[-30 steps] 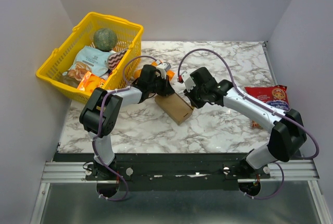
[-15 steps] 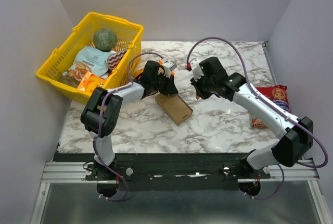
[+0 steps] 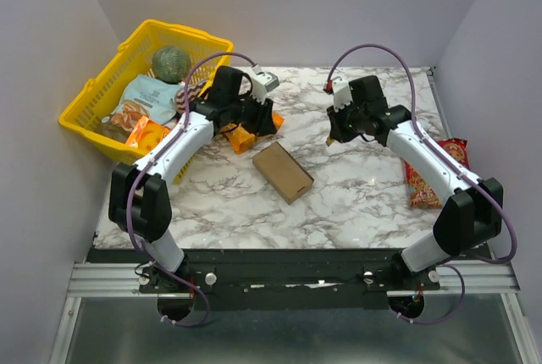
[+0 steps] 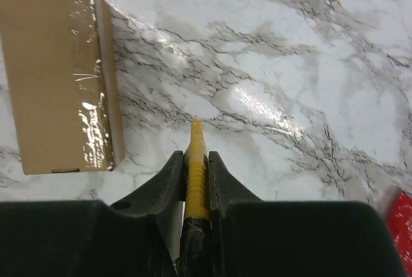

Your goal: Unpack the express box

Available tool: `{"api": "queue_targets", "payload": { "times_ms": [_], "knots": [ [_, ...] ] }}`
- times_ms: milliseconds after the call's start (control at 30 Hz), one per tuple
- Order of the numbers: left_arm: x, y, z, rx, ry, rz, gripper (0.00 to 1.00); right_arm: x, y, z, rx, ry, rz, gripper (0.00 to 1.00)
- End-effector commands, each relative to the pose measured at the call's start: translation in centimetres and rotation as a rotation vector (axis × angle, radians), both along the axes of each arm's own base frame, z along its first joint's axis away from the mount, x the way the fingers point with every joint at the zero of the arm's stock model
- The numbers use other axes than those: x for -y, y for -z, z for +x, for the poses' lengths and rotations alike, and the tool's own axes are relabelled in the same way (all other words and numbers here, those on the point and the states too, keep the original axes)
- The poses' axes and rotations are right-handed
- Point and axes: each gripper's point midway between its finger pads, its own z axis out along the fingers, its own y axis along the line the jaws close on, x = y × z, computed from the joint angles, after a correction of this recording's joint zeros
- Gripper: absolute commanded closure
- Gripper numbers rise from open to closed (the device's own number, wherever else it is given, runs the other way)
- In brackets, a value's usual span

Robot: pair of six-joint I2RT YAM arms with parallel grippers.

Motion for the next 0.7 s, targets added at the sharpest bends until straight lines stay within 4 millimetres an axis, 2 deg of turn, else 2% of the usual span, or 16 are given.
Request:
{"api": "queue_targets", "payload": {
  "times_ms": [0, 67, 133, 167, 333, 467, 667],
  "knots": [
    [-8.6, 6.5, -2.9, -0.243, -0.178, 0.264, 0.57, -3.0, -0.4, 0.1, 0.022, -0.097, 0.126, 1.00],
    [-9.8, 7.3, -3.0, -0.277, -0.246, 0.274, 0.56, -3.0, 0.8, -0.1, 0.003, -0.081, 0.141, 0.99],
    [-10.1, 7.8, -3.6, -0.334, -0.322, 0.257, 0.52, -3.0, 1.0, -0.4, -0.007, -0.065, 0.152, 1.00],
    [-9.5, 7.6, -3.8, -0.346, -0.317, 0.220, 0.51, -3.1, 1.0, -0.6, -0.008, -0.069, 0.157, 1.00],
    [-7.2, 9.0, -4.5, -0.486, -0.302, 0.118, 0.51, -2.1, 1.4, -1.2, 0.009, -0.082, 0.106, 0.99],
    [-5.6, 9.5, -3.6, -0.547, -0.321, 0.043, 0.48, -1.2, 1.1, -0.9, 0.052, -0.073, 0.063, 1.00],
    [-4.0, 11.6, -2.8, -0.626, -0.366, 0.040, 0.43, -0.6, 2.3, -1.8, 0.051, -0.068, 0.050, 1.00]
  ]
}}
